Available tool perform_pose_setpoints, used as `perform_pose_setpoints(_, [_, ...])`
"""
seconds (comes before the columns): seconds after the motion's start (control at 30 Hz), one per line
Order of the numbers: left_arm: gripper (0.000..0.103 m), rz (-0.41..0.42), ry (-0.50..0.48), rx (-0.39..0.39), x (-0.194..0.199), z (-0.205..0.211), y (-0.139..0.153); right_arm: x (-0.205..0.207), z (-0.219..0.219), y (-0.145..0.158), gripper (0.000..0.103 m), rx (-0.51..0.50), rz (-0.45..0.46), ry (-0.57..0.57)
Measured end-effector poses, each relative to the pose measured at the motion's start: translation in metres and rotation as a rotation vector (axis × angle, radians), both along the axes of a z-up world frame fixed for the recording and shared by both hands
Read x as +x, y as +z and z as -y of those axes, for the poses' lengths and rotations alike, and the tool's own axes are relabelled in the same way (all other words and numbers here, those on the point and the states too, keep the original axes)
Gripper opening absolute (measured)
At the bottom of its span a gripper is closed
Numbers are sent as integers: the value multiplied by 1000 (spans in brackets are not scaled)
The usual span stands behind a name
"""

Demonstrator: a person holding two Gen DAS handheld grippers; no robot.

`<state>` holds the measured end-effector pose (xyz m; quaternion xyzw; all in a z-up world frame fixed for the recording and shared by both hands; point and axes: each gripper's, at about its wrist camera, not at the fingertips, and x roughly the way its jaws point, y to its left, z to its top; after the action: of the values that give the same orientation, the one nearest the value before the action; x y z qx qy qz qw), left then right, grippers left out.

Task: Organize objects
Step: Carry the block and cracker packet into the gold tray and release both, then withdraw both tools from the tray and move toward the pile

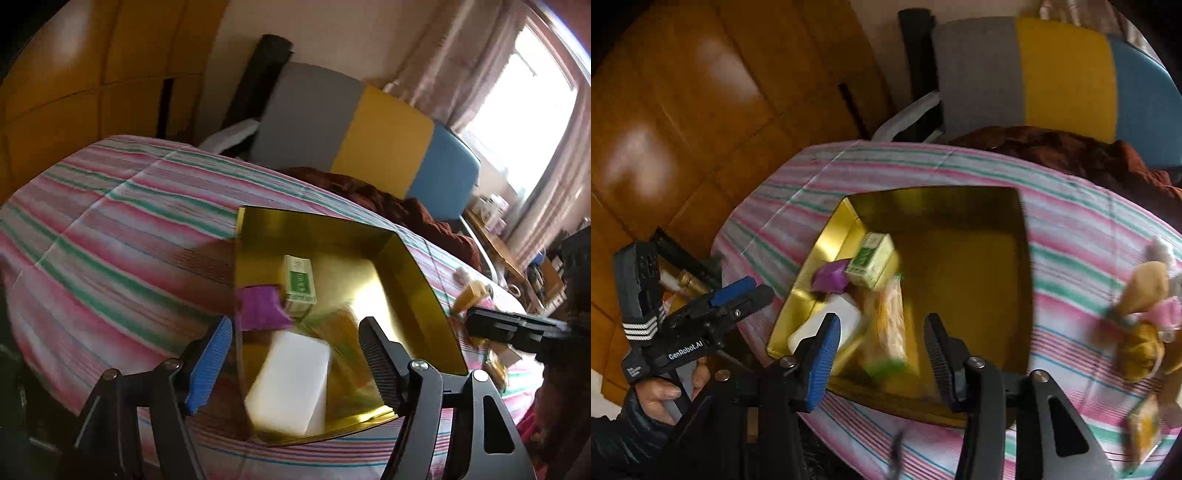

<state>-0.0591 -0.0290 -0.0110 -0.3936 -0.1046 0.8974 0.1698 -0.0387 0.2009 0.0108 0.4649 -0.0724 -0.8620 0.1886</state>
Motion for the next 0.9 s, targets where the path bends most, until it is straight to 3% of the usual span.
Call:
perform_pose_setpoints(0.23, [81,-36,79,-110,11,1,-3,17,26,-19,48,162,-73,-49])
perform_pose_setpoints(0.43, [88,-91,143,-250,20,-16,-3,28,26,-13,48,172,-166,-153])
perform_pose_setpoints(0.5, [95,-93,148,-264,21,-17,-4,31,22,-11,48,134,-186,-171])
perform_pose_setpoints(0.9, [101,-151,98,-306,43,-43,3,49,13,-13,48,184,-263,-247])
